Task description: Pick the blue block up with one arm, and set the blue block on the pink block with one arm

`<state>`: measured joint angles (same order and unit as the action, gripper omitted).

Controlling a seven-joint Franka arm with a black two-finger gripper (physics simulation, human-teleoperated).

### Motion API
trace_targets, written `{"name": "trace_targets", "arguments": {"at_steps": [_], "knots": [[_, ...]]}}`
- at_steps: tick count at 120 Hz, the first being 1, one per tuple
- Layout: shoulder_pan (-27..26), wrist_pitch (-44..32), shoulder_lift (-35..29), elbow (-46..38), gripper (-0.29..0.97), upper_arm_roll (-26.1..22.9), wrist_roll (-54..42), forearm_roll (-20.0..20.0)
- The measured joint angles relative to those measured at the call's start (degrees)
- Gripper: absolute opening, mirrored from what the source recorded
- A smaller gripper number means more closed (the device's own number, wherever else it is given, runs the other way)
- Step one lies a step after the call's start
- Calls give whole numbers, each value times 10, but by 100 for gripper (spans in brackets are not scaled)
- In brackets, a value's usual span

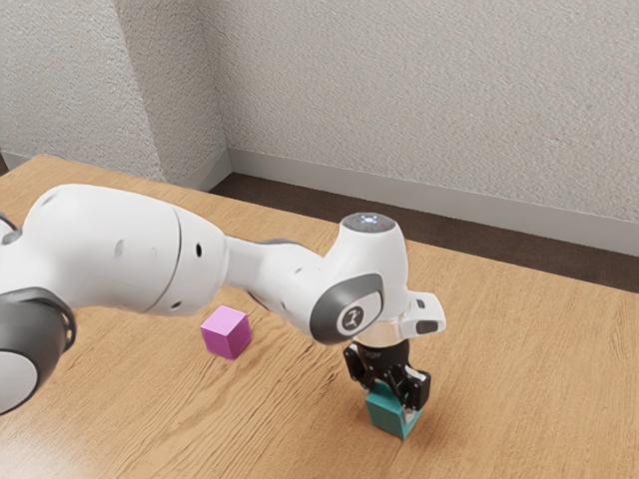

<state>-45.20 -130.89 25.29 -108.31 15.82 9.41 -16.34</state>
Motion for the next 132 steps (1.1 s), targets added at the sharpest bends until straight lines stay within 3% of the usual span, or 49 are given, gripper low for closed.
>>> {"name": "trace_targets", "arguments": {"at_steps": [33, 70, 132], "knots": [[5, 12, -59, -16, 40, 28, 1, 5], [8, 20, -152, -100, 39, 76, 1, 39], [119, 21, -220, -173, 40, 84, -2, 118]]}}
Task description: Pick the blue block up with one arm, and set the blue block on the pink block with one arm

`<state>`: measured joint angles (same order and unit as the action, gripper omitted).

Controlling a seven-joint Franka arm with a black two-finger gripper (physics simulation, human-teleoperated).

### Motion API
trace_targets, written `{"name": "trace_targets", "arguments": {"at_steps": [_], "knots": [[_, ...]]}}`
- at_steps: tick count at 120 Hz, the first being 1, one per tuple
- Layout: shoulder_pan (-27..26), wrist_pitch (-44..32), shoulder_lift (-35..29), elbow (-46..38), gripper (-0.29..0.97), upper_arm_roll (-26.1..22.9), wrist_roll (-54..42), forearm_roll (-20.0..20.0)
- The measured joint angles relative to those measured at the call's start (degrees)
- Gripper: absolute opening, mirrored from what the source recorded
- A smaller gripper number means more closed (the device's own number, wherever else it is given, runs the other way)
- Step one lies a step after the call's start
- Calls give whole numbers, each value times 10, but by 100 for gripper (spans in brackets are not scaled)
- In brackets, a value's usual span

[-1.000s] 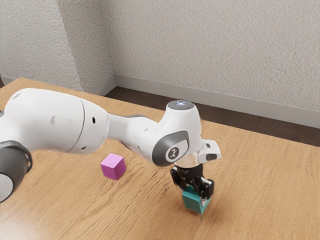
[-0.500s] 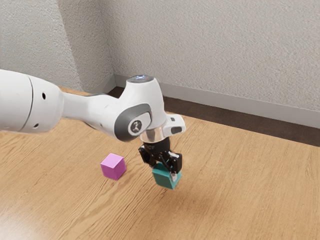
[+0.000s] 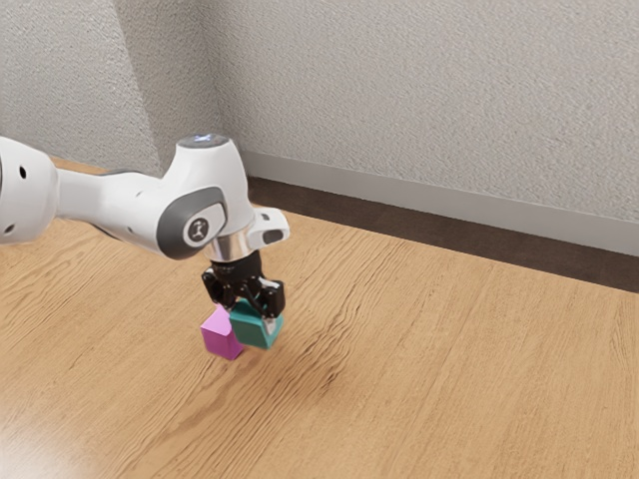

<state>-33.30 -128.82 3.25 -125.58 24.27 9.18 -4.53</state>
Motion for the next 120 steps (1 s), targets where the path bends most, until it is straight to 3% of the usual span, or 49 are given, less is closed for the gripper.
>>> {"name": "trace_targets", "arguments": {"at_steps": [47, 120], "knots": [[55, -1, -11, -12, 40, 1, -5, 48], [94, -2, -2, -4, 39, -1, -19, 75]]}}
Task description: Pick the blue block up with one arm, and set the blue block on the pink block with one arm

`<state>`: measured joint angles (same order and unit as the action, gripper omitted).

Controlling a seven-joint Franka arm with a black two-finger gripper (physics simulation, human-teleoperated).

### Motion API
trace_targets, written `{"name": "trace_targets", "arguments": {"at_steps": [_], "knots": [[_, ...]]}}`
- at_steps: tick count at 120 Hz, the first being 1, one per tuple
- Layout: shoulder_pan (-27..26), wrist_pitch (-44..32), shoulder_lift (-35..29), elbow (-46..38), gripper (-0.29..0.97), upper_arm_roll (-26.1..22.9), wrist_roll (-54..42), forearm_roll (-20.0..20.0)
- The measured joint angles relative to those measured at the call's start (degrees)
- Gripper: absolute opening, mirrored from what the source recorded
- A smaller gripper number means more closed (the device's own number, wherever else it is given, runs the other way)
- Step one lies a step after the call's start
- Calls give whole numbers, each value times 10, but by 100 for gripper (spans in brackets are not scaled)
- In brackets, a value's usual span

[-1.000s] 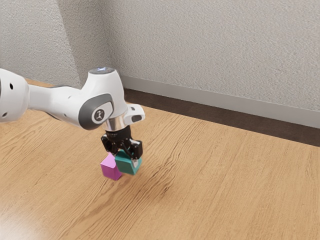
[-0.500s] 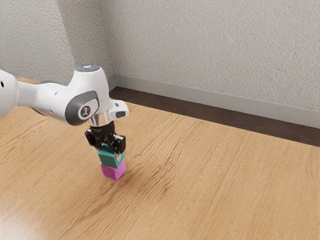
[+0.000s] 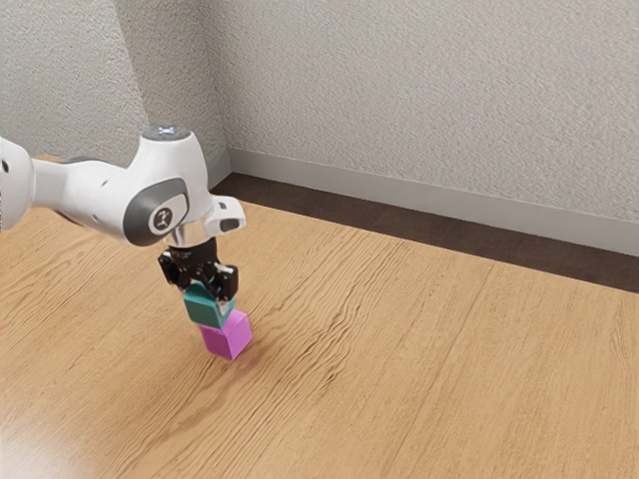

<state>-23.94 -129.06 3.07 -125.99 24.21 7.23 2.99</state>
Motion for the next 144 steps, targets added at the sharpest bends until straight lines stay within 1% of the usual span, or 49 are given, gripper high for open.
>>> {"name": "trace_targets", "arguments": {"at_steps": [54, 93, 116, 144], "knots": [[1, -4, 20, 18, 39, -1, -10, 1], [0, -6, 21, 20, 39, -1, -21, 1], [0, -6, 21, 20, 55, -2, -28, -1], [-4, -6, 6, 22, 62, -2, -34, -2]]}}
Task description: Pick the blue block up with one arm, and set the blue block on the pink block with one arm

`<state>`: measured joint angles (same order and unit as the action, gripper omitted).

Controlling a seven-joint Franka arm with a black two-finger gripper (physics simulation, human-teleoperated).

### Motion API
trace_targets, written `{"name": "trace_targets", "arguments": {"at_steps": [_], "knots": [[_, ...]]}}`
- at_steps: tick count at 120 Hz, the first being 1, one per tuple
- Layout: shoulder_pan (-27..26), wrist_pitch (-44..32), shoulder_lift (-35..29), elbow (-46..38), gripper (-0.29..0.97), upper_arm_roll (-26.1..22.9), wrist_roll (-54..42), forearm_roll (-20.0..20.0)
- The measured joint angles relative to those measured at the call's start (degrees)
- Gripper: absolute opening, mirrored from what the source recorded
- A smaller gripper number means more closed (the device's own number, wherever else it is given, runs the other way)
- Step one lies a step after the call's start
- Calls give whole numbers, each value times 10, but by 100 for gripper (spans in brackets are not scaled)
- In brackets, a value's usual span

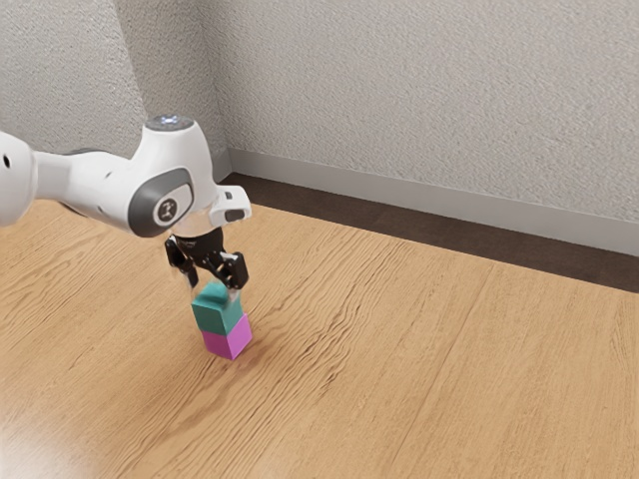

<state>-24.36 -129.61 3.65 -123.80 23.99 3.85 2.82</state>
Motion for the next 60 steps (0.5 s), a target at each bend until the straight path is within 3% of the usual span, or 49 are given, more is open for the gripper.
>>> {"name": "trace_targets", "arguments": {"at_steps": [60], "knots": [[-2, 3, -11, 10, 66, 1, -7, 0]]}}
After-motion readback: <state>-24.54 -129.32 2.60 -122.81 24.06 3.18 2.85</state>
